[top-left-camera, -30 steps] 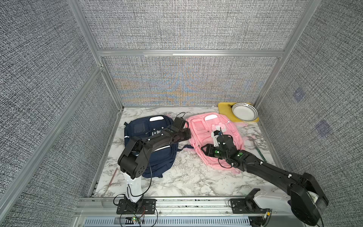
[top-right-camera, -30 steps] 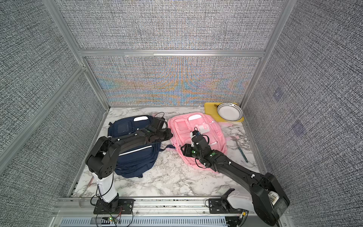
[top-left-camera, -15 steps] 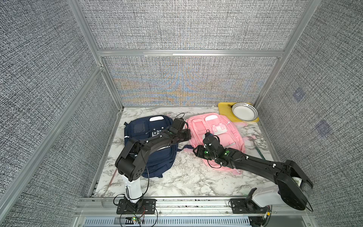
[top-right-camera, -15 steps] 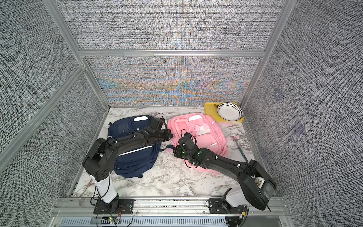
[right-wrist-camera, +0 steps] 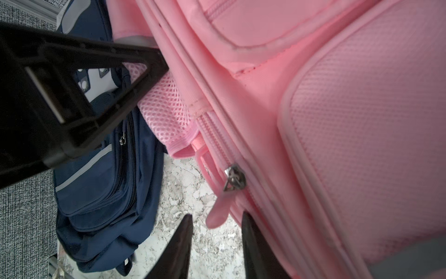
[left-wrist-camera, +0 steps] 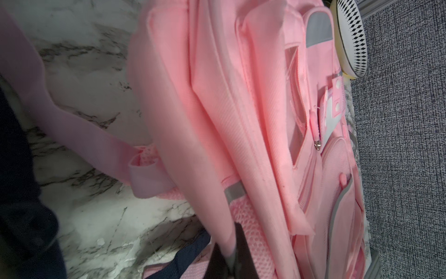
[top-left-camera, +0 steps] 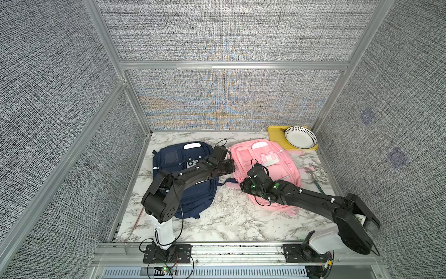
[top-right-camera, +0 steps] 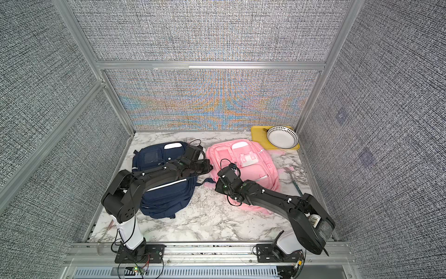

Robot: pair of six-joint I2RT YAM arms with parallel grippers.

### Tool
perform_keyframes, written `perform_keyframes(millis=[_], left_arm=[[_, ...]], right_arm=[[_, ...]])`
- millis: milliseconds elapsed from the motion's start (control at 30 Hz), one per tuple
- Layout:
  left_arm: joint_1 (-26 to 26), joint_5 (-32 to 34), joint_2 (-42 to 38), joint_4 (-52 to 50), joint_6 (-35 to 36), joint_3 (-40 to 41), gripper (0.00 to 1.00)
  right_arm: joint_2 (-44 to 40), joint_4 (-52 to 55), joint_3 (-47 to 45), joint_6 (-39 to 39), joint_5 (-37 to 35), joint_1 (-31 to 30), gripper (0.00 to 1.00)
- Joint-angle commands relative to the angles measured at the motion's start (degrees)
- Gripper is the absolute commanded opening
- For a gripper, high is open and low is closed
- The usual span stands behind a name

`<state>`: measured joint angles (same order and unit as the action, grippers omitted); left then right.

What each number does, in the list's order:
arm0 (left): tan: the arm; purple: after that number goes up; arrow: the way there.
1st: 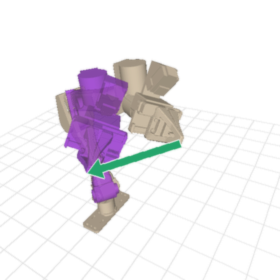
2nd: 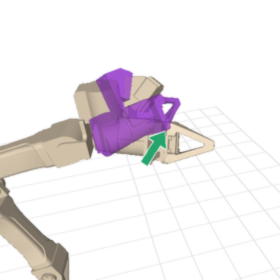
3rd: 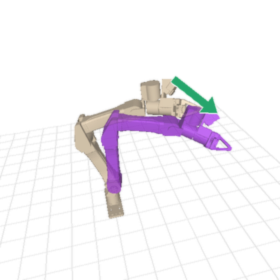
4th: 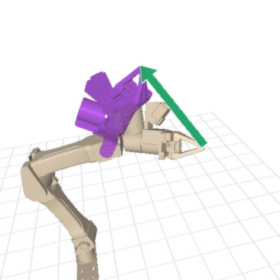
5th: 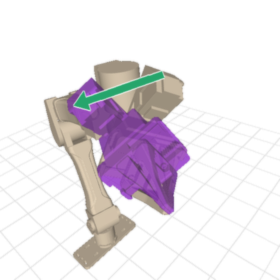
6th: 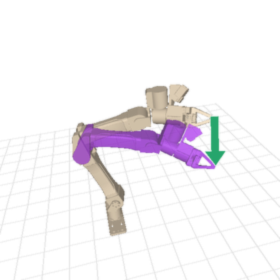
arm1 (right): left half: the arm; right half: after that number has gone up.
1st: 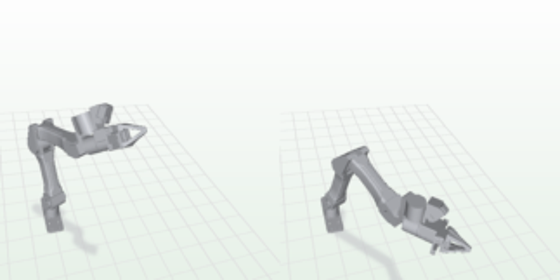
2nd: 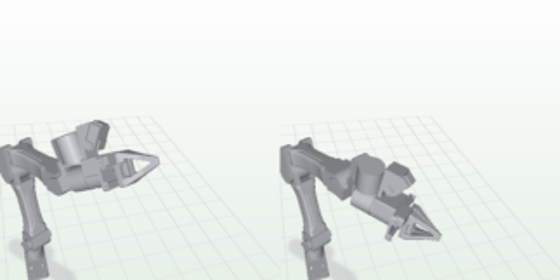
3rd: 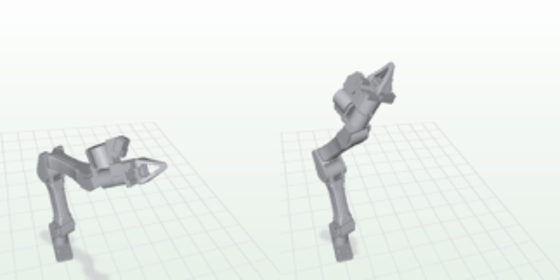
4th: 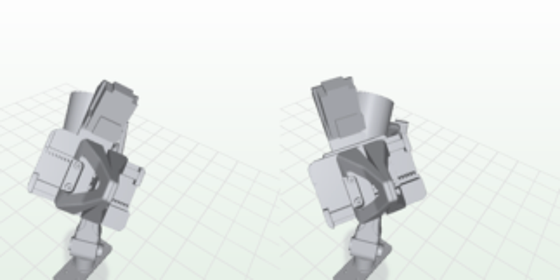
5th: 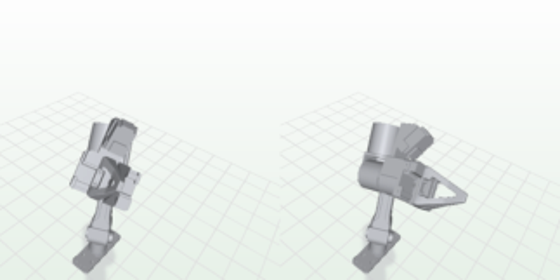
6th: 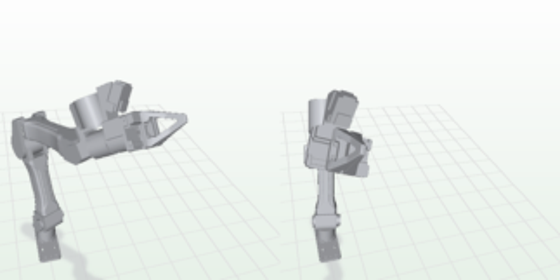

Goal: Zip up the backpack
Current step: Zip the zipper on the backpack.

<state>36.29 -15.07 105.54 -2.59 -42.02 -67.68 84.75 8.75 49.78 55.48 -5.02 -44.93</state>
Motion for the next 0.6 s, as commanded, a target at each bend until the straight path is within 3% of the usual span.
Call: perform_keyframes(millis=[0,567], left_arm=[[0.18,-1.72,-0.71,3.18,0.43,0.09,0.0],[0.23,-1.73,-1.12,5.05,-0.43,1.67,0.0]], right_arm=[[0.37,1.35,1.38,-0.63,-1.7,0.66,0.37],[4.59,3.98,2.14,-2.52,0.75,1.82,0.29]])
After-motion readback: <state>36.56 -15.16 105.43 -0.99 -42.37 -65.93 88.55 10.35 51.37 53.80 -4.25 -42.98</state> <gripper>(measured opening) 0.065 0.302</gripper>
